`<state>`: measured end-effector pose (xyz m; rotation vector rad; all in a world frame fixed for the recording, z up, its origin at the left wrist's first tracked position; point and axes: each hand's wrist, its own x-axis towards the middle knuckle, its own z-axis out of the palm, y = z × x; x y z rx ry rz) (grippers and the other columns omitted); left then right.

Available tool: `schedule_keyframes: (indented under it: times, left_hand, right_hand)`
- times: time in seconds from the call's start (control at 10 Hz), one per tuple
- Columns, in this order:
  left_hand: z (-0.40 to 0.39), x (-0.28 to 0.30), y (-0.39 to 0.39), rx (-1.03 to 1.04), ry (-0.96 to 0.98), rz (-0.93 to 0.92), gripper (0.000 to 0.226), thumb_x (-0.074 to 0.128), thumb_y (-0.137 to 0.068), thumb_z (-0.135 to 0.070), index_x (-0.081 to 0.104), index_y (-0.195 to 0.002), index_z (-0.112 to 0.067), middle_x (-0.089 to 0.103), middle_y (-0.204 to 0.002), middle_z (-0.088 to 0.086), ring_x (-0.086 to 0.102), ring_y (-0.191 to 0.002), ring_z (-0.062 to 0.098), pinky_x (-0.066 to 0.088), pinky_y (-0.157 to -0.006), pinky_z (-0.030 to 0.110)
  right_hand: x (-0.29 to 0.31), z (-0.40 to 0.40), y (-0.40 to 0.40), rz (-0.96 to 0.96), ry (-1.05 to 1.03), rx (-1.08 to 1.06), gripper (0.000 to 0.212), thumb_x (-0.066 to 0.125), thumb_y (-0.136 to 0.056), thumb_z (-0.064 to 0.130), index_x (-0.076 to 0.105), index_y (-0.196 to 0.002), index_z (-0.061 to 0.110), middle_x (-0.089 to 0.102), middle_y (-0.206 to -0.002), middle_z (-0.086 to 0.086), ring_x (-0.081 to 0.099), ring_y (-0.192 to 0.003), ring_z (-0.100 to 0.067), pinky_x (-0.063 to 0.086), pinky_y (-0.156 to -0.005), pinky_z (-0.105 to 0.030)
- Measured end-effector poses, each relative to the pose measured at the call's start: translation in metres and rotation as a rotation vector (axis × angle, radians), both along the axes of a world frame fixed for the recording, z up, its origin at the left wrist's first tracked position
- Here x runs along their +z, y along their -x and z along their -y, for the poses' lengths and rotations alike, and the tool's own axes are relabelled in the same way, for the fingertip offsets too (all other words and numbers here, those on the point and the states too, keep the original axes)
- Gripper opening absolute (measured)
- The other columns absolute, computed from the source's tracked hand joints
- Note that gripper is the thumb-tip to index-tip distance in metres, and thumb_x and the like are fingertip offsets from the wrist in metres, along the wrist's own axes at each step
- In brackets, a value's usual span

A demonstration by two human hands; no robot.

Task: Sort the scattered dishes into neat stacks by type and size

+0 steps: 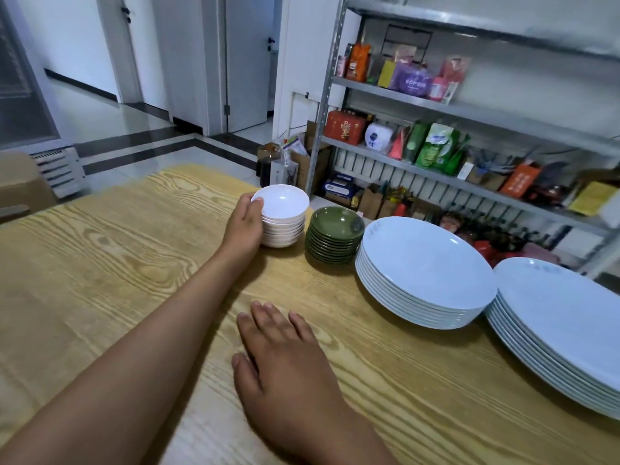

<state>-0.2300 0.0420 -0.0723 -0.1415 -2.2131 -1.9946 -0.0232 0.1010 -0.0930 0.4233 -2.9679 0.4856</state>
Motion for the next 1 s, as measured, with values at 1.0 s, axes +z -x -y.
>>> schedule_keyframes:
  times: [1.0]
  left_hand:
    - [0.076, -0.034, -0.157, -0.085, 0.874, -0.214, 0.055, 0.031, -0.086, -0.039, 0.062, -0.121, -0.011, 0.057, -0.132, 0.01, 0.049, -0.125, 0.024, 0.034, -0.108, 0.041]
  right_hand:
    - [0.002, 0.003, -0.01, 0.007, 0.004, -0.101, 0.054, 0.029, -0.099, 0.041, 0.03, -0.15, 0.023, 0.026, -0.159, -0.001, 0.018, -0.147, -0.014, 0.006, -0.119, -0.041]
